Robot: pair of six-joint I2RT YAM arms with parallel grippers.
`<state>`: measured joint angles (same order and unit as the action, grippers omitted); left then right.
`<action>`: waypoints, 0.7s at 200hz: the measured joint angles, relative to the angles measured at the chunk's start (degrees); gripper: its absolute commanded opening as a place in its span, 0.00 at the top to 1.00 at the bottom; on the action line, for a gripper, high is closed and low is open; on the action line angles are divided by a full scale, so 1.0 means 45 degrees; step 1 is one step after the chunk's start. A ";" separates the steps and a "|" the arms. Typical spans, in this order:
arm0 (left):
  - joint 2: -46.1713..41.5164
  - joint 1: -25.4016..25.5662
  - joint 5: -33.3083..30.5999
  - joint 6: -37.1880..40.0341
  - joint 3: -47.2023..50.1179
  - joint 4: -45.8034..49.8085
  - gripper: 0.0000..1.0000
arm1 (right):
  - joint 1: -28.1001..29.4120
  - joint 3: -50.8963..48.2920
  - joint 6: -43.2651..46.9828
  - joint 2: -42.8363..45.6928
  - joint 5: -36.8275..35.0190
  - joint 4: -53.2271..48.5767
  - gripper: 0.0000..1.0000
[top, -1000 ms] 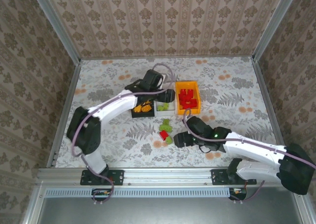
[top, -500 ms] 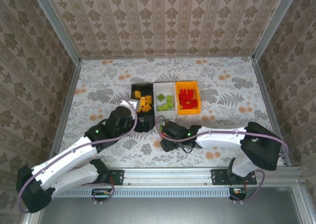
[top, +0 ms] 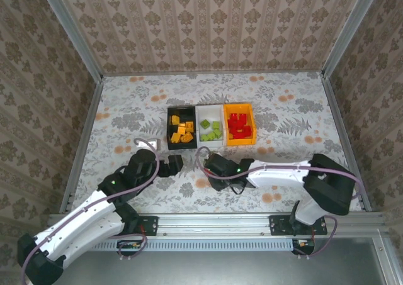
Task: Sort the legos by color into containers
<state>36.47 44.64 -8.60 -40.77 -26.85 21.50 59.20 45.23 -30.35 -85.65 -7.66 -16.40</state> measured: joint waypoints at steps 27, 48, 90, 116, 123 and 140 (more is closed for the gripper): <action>-0.0029 -0.0107 0.0087 0.0010 0.0000 0.0000 0.00 | -0.0175 0.0136 0.0083 0.1953 0.0005 -0.0617 0.78; -0.0039 -0.0112 0.0248 0.0063 0.0029 -0.0121 0.00 | -0.1078 0.1107 0.0219 0.2395 0.0121 -0.1030 0.76; 0.0131 -0.0112 0.0680 0.0199 0.0223 -0.0369 0.01 | -0.3575 0.4614 0.0384 -0.0301 0.0423 -0.1015 0.75; 0.0869 -0.0083 0.1083 0.0403 0.0223 -0.0622 0.01 | -0.4493 0.6669 0.0369 -0.2977 0.0427 -0.1185 0.74; 0.1137 -0.0024 0.1161 0.0442 0.0223 -0.0695 0.01 | -0.4668 0.7125 0.0350 -0.3643 0.0427 -0.1268 0.73; 0.1885 0.0291 0.1287 0.0563 0.0223 -0.0986 0.02 | -0.4925 0.7907 0.0233 -0.4809 0.0418 -0.1540 0.67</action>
<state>44.95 45.95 -2.81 -38.24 -25.85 17.06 37.04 80.82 -29.30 -107.28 -5.78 -23.33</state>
